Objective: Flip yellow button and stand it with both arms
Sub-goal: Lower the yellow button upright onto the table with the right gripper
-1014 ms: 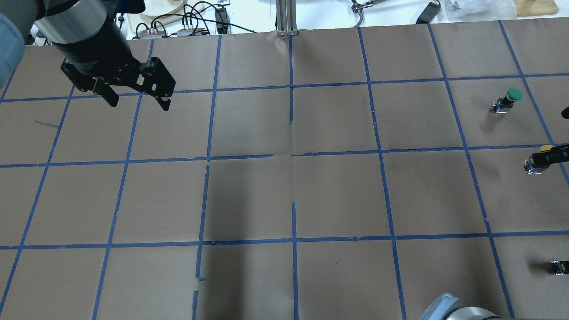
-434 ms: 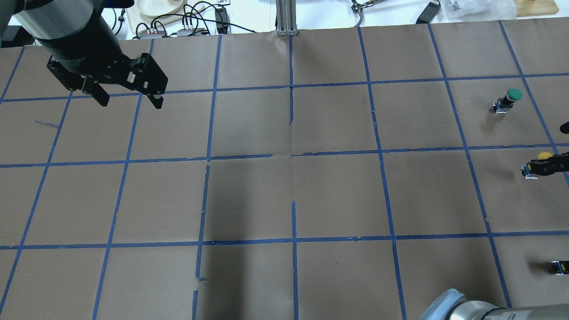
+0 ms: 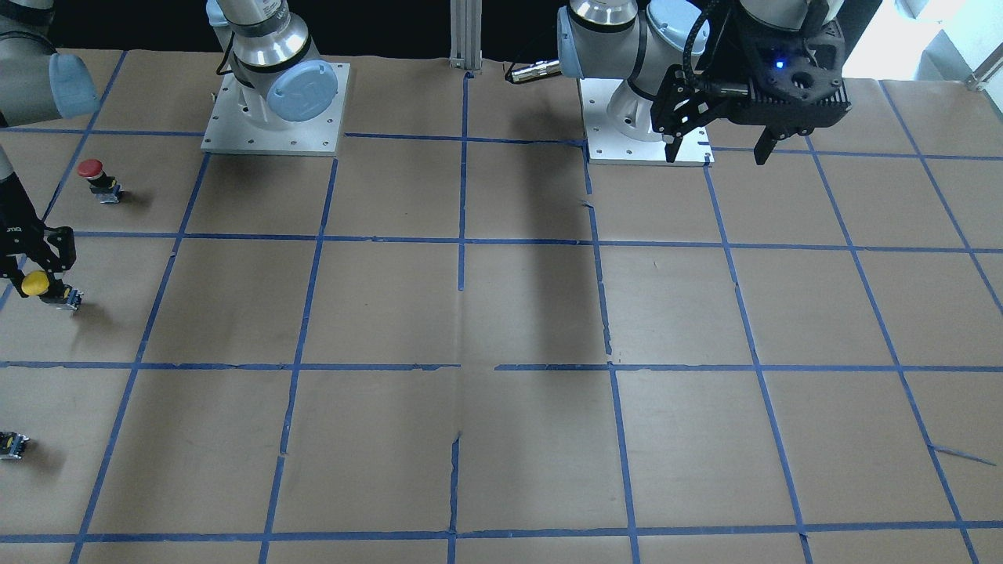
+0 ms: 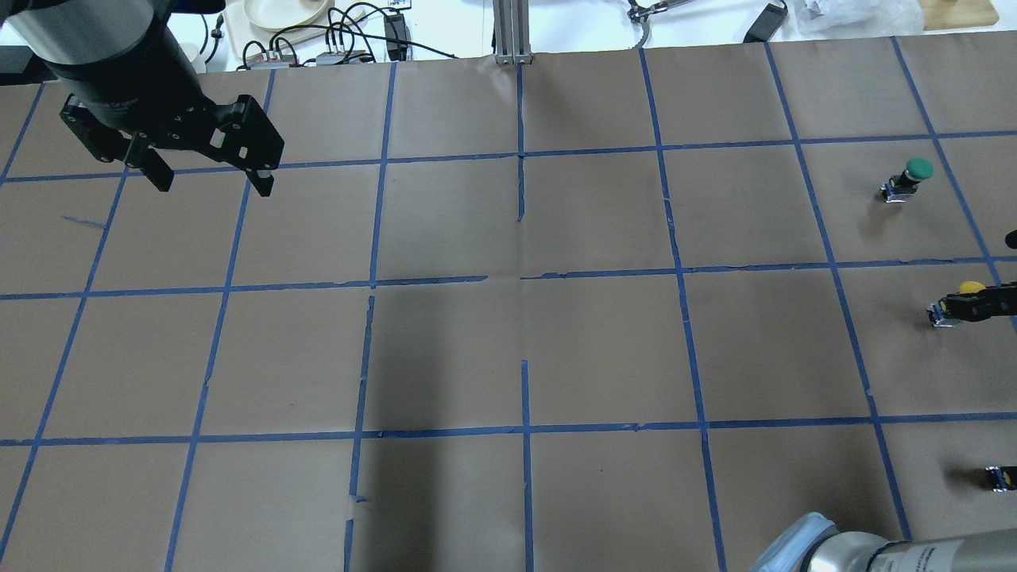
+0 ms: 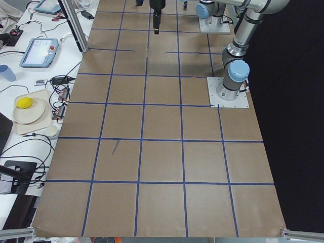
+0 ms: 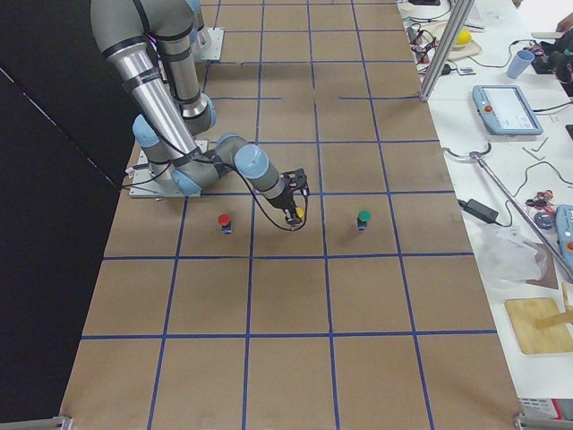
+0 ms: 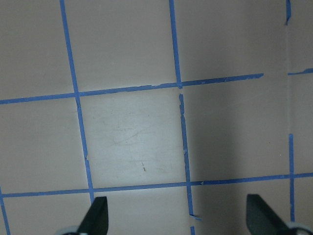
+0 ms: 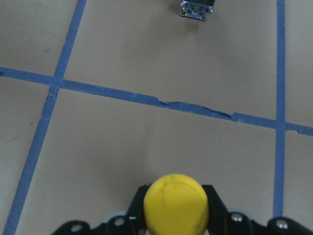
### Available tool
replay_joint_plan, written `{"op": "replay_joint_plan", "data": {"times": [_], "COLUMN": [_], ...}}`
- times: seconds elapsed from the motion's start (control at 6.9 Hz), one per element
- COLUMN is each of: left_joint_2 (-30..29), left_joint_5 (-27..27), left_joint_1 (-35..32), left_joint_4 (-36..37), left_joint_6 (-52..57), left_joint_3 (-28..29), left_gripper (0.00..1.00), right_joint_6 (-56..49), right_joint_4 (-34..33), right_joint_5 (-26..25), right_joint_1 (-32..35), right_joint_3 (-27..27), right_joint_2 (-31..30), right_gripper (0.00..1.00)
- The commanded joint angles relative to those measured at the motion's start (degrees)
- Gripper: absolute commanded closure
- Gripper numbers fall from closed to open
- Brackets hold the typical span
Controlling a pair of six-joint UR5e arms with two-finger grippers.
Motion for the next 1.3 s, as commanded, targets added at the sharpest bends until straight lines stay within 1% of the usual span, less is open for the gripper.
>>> {"op": "replay_joint_plan", "data": {"times": [0.0,0.14,0.29,0.43,0.58,0.72,0.87,1.01,1.16], "left_joint_2": [0.09,-0.08,0.09,0.09,0.18,0.01,0.26,-0.08,-0.08], "left_joint_5": [-0.41,-0.5,-1.29,-4.69,-4.72,-5.24,-5.42,-5.34,-5.42], "left_joint_1": [0.0,-0.09,-0.09,-0.09,0.17,0.44,0.35,0.44,0.35], "left_joint_4": [-0.2,-0.11,-0.11,-0.11,-0.2,-2.03,-2.83,-3.1,-3.1], "left_joint_6": [-1.42,-1.6,-1.6,-1.6,-1.51,-1.6,-1.6,-1.6,-1.51], "left_joint_3": [0.16,0.08,0.16,0.16,0.25,0.42,1.12,1.13,1.13], "left_gripper": [0.0,0.0,0.0,0.0,0.0,0.0,0.0,0.0,0.0], "right_joint_6": [0.1,0.37,0.37,0.28,0.54,0.55,0.55,0.55,0.63], "right_joint_4": [-0.08,-0.08,-0.08,-0.17,-0.08,-0.08,0.01,0.44,0.8], "right_joint_5": [-0.05,-0.31,-0.4,-0.4,-0.57,-0.66,-0.84,-1.1,-1.97], "right_joint_1": [-0.05,-0.05,-0.05,-0.05,-0.05,-0.05,-0.05,-0.05,-0.05], "right_joint_3": [-0.05,-0.05,-0.05,-0.05,-0.05,-0.05,-0.05,-0.23,-0.4], "right_joint_2": [0.82,1.35,1.53,1.53,1.53,1.53,1.53,1.35,0.66], "right_gripper": [0.83,0.72,0.66,0.54,0.37,0.19,0.07,0.01,0.01]}}
